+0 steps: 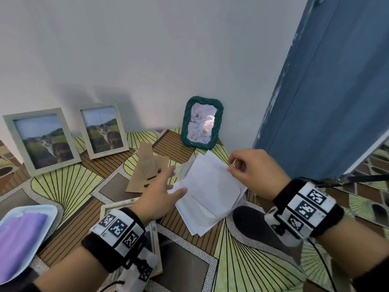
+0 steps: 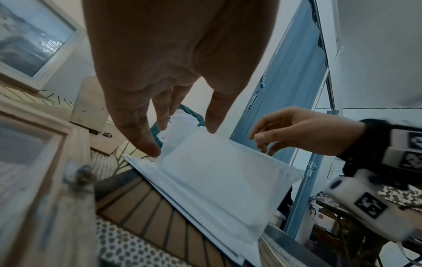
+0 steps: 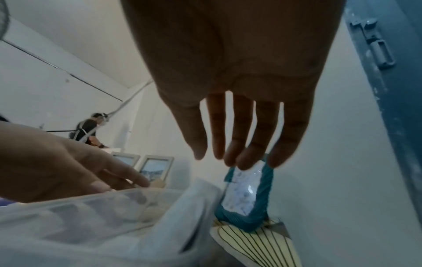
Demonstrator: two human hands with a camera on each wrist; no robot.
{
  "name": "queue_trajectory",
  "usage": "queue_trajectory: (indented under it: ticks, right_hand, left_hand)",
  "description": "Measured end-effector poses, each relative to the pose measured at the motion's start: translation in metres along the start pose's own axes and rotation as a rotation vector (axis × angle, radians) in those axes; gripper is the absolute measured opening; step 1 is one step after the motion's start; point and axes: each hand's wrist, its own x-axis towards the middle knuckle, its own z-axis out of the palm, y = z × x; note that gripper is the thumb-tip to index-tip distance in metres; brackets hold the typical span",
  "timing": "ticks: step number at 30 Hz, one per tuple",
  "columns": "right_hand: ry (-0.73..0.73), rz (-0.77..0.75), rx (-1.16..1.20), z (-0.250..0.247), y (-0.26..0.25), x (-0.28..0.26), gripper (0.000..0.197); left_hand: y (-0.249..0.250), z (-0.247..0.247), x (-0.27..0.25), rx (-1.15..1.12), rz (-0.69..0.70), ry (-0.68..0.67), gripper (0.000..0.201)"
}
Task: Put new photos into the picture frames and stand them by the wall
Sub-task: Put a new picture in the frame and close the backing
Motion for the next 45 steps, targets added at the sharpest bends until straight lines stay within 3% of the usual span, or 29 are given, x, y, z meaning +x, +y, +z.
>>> queue_trajectory:
  ticks: [4,9,14,23,33,37,42,45]
  right_hand:
    - [-0.177,0.147,0.074,-0.001,0.014,0.014,0.006]
    - [-0.157,0.247,0.225,0.007,0.019,0.019,0.013]
    - [-0.185,0.263,0.231,0.014,0.021,0.019,0.017]
    - [0.005,0.227,0.196,-0.005,0.015,0.022,0.012]
    - [0.155,0.106,0.17,-0.066,-0.002,0.032,0.015]
    - [0.226,0.101,0.336,-0.077,-0.011,0.031,0.016]
    - [0.384,0.125,0.663,-0.054,-0.03,0.015,0.011]
    - [0.374,0.159,0.847,-0.025,-0.046,0.003,0.009]
  left_hand:
    - [0.001,0.0,0.0,0.006,0.001,-0.017,0.072]
    - [0.004,-0.002,0.002,0.02,-0.017,-0.022,0.074]
    - [0.005,0.0,0.001,0.004,-0.027,-0.016,0.075]
    - [0.009,0.0,-0.001,-0.008,-0.015,-0.012,0.068]
    - [0.008,-0.003,0.001,0.01,-0.01,-0.016,0.07]
    - [0.013,-0.019,-0.005,-0.069,0.052,0.083,0.068]
    - [0.022,-0.056,-0.031,-0.204,0.233,0.351,0.04]
    - [0.014,-0.08,-0.054,-0.28,0.29,0.473,0.029]
